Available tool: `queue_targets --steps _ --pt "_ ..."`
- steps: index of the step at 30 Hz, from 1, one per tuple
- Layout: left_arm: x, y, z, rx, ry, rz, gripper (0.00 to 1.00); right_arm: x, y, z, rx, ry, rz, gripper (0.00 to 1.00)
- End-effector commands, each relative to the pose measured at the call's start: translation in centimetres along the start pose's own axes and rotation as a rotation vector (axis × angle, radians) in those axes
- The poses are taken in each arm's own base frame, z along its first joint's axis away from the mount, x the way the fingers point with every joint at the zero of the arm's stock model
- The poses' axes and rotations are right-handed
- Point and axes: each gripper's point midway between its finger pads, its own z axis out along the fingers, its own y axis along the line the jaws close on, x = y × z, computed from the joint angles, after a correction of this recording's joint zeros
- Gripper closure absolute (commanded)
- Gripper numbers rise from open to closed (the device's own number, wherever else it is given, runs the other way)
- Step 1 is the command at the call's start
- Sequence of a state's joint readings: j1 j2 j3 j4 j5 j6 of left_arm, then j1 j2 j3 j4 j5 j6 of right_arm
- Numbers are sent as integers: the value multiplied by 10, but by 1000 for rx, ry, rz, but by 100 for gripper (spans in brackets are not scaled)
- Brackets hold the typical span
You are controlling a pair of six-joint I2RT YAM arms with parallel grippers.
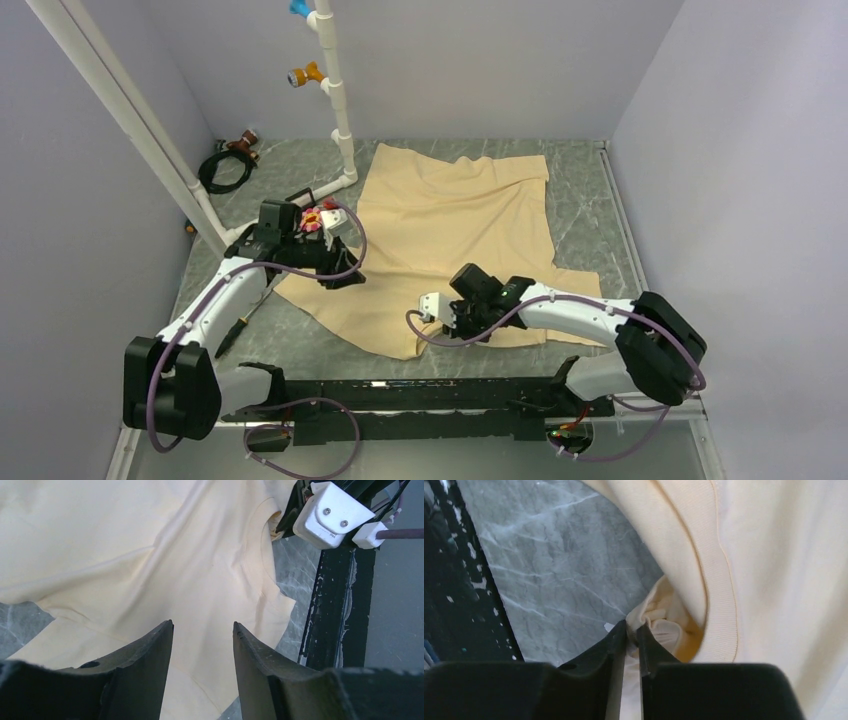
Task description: Remove the brooch from the garment
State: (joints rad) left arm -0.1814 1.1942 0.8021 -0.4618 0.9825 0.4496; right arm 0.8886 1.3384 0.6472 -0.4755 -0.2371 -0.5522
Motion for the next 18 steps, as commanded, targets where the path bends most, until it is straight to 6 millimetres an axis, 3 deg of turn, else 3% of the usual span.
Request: queue_targets --steps 1,3,7,14,16,18 --pt "-11 -2 -3 28 -17 5 48 -15 3 -19 -16 -34 -76 91" --pt "-9 0 -4 21 -4 8 49 -18 8 -36 -31 -55 -119 99" --pt "-6 4 -8 -18 21 60 49 -27 23 -73 -48 -157 -224 100" --pt "-2 9 -12 -17 94 78 49 1 45 -85 -137 -79 -282 99" --pt "1 10 -12 -18 112 88 49 10 47 -88 -144 -48 -292 92" --pt "8 12 -12 -18 135 105 49 18 50 -88 -156 -18 -285 72"
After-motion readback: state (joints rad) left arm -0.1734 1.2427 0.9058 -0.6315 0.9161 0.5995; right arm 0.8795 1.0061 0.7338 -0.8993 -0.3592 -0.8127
